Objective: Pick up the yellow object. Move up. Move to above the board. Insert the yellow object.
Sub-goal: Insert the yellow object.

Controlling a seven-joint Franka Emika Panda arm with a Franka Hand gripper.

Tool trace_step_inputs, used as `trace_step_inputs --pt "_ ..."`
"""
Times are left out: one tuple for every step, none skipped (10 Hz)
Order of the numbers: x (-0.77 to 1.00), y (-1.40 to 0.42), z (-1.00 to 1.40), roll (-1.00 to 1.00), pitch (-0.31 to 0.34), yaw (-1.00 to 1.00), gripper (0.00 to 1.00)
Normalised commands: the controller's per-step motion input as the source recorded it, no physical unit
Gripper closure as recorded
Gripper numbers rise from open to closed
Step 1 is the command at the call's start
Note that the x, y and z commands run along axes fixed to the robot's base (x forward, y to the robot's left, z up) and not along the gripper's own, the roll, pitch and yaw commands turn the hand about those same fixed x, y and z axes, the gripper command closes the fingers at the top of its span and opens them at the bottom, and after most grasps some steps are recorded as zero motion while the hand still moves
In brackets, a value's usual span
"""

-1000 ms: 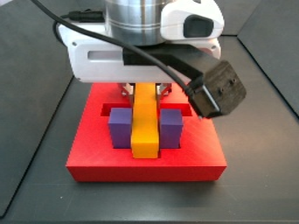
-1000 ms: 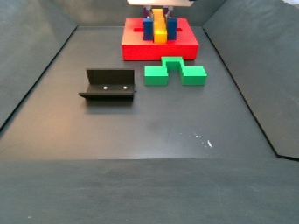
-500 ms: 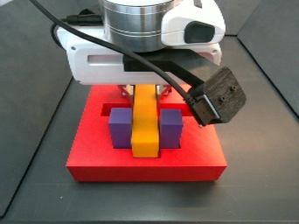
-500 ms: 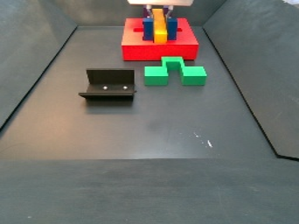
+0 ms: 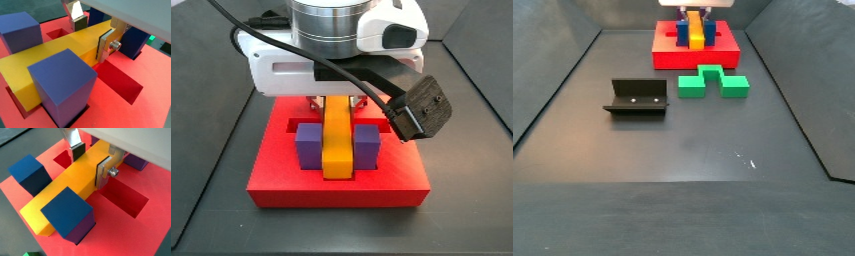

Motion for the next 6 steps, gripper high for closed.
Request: trace_step_inputs --pt "0.03 0.00 -0.19 0.21 0.050 0.37 1.00" --pt "0.09 0.00 -0.19 0.24 0.076 0.40 1.00" --pt "0.03 -0.03 -0.12 0.17 0.066 0.25 1.00" --pt "0.00 0.00 -0.01 0.03 0.000 0.00 1.00" --pt "0.00 0.00 0.00 0.00 0.000 0.00 1.00" --pt "0.00 0.00 0.00 0.00 0.000 0.00 1.00"
